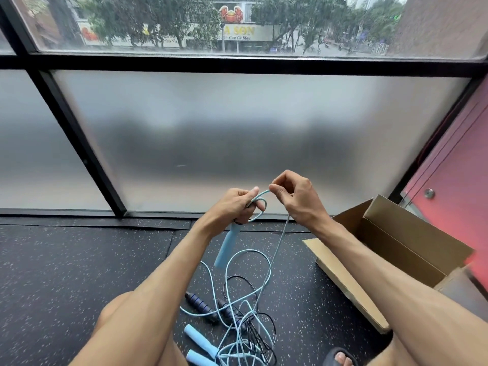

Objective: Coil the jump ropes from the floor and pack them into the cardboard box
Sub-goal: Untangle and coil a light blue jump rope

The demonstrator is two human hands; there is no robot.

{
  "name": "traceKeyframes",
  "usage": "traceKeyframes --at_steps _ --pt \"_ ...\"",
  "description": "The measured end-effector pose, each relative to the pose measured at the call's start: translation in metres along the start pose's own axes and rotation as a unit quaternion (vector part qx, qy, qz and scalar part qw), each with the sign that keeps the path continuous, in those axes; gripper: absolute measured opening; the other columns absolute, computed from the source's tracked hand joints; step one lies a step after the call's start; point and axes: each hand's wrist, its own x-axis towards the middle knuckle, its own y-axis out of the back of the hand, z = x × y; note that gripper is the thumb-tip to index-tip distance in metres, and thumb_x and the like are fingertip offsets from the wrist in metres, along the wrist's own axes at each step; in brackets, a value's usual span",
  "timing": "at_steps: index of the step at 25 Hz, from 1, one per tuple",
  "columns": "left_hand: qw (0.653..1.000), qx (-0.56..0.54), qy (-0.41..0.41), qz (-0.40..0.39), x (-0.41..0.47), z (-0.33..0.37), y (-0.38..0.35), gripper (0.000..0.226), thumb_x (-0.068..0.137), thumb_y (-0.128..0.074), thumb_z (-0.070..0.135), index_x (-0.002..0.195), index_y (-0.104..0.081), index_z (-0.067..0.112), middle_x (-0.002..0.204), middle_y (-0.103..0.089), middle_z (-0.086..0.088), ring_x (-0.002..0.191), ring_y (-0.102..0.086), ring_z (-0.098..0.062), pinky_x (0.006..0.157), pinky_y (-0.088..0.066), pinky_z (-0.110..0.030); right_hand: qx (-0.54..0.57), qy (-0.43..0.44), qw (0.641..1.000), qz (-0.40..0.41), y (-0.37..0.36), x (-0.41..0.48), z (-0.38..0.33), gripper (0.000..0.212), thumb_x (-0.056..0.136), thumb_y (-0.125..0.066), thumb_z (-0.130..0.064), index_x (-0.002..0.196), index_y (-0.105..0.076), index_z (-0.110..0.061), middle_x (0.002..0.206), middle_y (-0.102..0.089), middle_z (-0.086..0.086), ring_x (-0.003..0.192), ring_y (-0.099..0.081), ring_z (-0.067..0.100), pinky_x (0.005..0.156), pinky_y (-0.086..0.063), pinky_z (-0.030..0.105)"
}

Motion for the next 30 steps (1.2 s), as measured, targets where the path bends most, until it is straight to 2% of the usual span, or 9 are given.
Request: traceKeyframes --at_steps 6,10,13,15,18,20,24,27,30 --pt "0.98 -0.178 0.024 -0.084 -0.001 0.008 0.002 0.04 0.104 -0.035 0.032 0.076 -0.054 0.01 0.048 -0.021 0.008 0.048 -0.01 -0.011 0.052 -0.009 -0.028 0.037 -0.089 0.995 -0.022 -0.007 0.003 0.007 0.022 0.099 -0.058 -0.018 0.082 -0.056 -0.004 0.059 -0.053 0.001 0.054 -0.045 0.015 0.055 -0.047 0.035" --pt "0.957 -0.28 -0.025 -0.072 0.0 0.009 0.004 0.031 0.105 -0.035 0.024 0.088 -0.054 0.007 0.055 -0.028 0.006 0.046 -0.021 -0.007 0.053 -0.012 -0.026 0.096 -0.204 0.962 -0.151 -0.019 -0.005 0.012 0.029 0.106 -0.038 -0.022 0.088 -0.056 -0.009 0.074 -0.065 0.015 0.064 -0.063 0.026 0.064 -0.054 0.037" --pt "0.951 -0.303 -0.06 -0.021 0.0 0.011 0.007 0.027 0.105 -0.037 0.022 0.094 -0.056 0.005 0.061 -0.036 0.002 0.049 -0.028 -0.009 0.053 -0.02 -0.024 0.034 -0.269 0.925 -0.266 -0.024 -0.014 0.024 0.015 0.102 -0.045 -0.019 0.098 -0.057 -0.011 0.098 -0.074 0.018 0.083 -0.066 0.022 0.073 -0.049 0.034" --pt "0.95 -0.302 -0.075 0.009 -0.001 0.012 0.008 0.026 0.104 -0.04 0.019 0.098 -0.059 0.002 0.065 -0.044 -0.002 0.051 -0.036 -0.013 0.055 -0.031 -0.024 0.028 -0.297 0.905 -0.305 -0.027 -0.02 0.031 0.006 0.1 -0.048 -0.012 0.1 -0.054 -0.013 0.101 -0.073 0.021 0.085 -0.066 0.027 0.068 -0.045 0.031" --pt "0.949 -0.296 -0.097 0.052 -0.001 0.011 0.008 0.026 0.103 -0.043 0.016 0.102 -0.062 -0.002 0.071 -0.054 -0.007 0.057 -0.049 -0.019 0.059 -0.043 -0.027 0.048 -0.313 0.902 -0.292 -0.026 -0.022 0.028 0.005 0.101 -0.047 -0.01 0.102 -0.05 -0.007 0.088 -0.073 0.024 0.078 -0.071 0.034 0.064 -0.054 0.037" --pt "0.945 -0.294 -0.114 0.093 0.0 0.011 0.012 0.025 0.103 -0.044 0.015 0.102 -0.063 -0.002 0.073 -0.061 -0.009 0.062 -0.057 -0.022 0.064 -0.048 -0.03 0.072 -0.308 0.918 -0.241 -0.022 -0.018 0.018 0.012 0.102 -0.05 -0.012 0.104 -0.049 0.0 0.076 -0.069 0.021 0.063 -0.068 0.034 0.057 -0.059 0.039" --pt "0.928 -0.307 -0.146 0.155 0.0 0.013 0.019 0.025 0.103 -0.045 0.014 0.099 -0.063 -0.002 0.082 -0.073 -0.016 0.077 -0.072 -0.032 0.078 -0.058 -0.038 0.058 -0.239 0.956 -0.157 -0.016 -0.007 -0.001 0.017 0.096 -0.06 -0.011 0.094 -0.059 0.006 0.061 -0.055 0.013 0.038 -0.045 0.014 0.035 -0.039 0.021" --pt "0.921 -0.316 -0.158 0.163 0.0 0.012 0.018 0.025 0.103 -0.047 0.017 0.101 -0.062 -0.003 0.099 -0.071 -0.026 0.093 -0.071 -0.041 0.087 -0.056 -0.044 0.024 -0.193 0.966 -0.173 -0.018 -0.007 -0.01 0.023 0.096 -0.061 -0.016 0.09 -0.066 0.006 0.056 -0.052 0.007 0.041 -0.038 0.011 0.036 -0.03 0.018" --pt "0.914 -0.316 -0.173 0.188 0.001 0.012 0.016 0.025 0.102 -0.05 0.018 0.103 -0.06 -0.006 0.107 -0.068 -0.032 0.098 -0.068 -0.045 0.09 -0.055 -0.047 0.033 -0.192 0.957 -0.213 -0.023 -0.012 -0.013 0.021 0.099 -0.058 -0.019 0.093 -0.06 0.001 0.057 -0.052 0.008 0.043 -0.043 0.019 0.036 -0.038 0.023"
